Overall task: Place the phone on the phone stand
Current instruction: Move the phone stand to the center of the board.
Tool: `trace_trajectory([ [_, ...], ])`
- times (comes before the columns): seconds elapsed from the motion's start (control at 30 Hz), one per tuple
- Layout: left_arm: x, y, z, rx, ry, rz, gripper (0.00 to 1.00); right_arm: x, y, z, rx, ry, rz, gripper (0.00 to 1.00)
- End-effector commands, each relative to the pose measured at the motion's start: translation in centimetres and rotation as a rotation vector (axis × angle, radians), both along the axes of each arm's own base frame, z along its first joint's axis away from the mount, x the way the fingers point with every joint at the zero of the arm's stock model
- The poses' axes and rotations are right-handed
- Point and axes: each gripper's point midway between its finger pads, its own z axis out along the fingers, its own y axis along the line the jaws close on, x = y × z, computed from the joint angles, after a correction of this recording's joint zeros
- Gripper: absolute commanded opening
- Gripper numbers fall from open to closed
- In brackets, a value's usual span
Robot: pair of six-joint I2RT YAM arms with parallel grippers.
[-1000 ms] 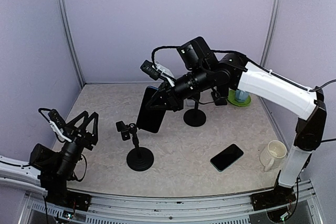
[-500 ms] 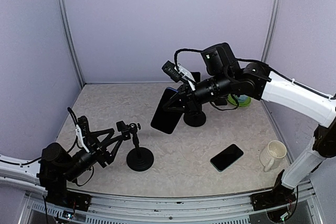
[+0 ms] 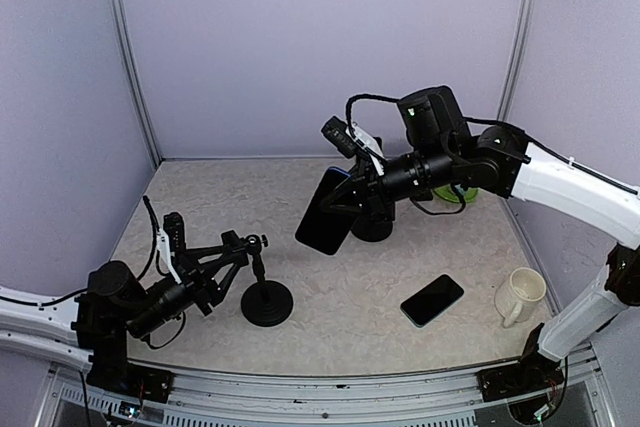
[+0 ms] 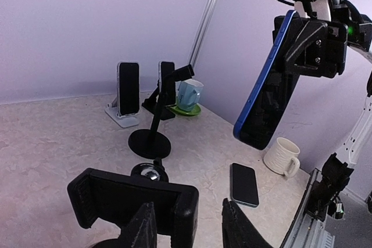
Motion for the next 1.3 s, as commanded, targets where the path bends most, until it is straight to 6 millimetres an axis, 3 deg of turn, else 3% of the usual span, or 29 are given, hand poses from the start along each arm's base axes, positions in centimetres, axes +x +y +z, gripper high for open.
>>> trace_trajectory([
  [0.0, 0.5, -0.6, 0.7, -0.003, 0.017, -0.003, 0.34, -0.1, -0.5, 3.1, 0.086, -0.061, -0.007, 0.00],
  [0.33, 0.4, -0.5, -0.1, 0.009, 0.022, -0.015, 0.09, -0.1, -0.6, 2.9, 0.082, -0.062, -0.007, 0.00],
  [0.53, 0.0, -0.3, -1.5, 0.040, -0.004, -0.036, 0.01, 0.1, -0.4, 2.9, 0.078, -0.063, -0.001, 0.00],
  [1.03, 0.5, -0.6, -6.1, 0.226, 0.003, -0.024, 0.00, 0.1, 0.0, 3.0, 0.077, -0.059, 0.011, 0.00],
  [1.27, 0.4, -0.5, -7.3, 0.284, -0.004, -0.034, 0.00, 0.1, 0.1, 3.1, 0.077, -0.060, 0.014, 0.00],
])
